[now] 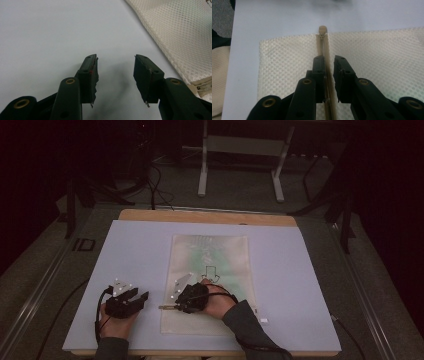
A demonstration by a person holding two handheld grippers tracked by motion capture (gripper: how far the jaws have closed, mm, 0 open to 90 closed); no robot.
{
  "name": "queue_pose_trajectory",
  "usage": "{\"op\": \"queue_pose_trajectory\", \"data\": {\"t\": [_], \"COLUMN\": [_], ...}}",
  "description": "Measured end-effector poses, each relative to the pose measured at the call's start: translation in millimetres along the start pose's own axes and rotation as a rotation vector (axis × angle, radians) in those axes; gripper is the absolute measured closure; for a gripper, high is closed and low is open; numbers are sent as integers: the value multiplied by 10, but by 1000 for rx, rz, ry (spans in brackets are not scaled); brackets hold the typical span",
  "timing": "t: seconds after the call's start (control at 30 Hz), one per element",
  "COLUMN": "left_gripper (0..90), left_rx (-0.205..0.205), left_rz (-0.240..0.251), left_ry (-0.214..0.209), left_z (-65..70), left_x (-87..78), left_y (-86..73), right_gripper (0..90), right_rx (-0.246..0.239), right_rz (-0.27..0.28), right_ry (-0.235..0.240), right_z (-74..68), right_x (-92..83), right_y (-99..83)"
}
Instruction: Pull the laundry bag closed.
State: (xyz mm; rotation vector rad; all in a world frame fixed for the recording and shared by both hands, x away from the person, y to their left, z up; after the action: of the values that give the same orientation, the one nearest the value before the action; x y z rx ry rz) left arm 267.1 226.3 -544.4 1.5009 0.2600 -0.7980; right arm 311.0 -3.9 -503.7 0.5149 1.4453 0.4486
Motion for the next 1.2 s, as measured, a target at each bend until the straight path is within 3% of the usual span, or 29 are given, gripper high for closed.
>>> {"op": "queue_pose_trajectory", "data": {"t": [0.5, 1.2], "left_gripper": [531, 527], "left_rx": [-4, -5], "left_rz": [2, 1], "left_ry": [2, 3], "left_z": [-14, -28], "left_x": [-12, -17], "left_y": [-2, -6], "right_gripper": [804, 780], "right_rx": [-22, -10], "right_rz": [-5, -18], "right_ry": [11, 21], "right_z": [-34, -36], "right_x": [183, 431], "right_y": [186, 382]}}
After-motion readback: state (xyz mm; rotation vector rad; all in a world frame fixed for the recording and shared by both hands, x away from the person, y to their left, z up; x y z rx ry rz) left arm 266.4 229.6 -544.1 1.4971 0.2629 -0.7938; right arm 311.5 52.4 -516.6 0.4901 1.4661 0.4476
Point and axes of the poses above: each handheld gripper's, and its own axes: x roughly forward along the jaws, y roughly out of its top, z roughly to its right, the point moved 1 cm from there along x, roughly forward along the jaws, and after that the axes turned 2 degrees about z, right-handed, at the moved point
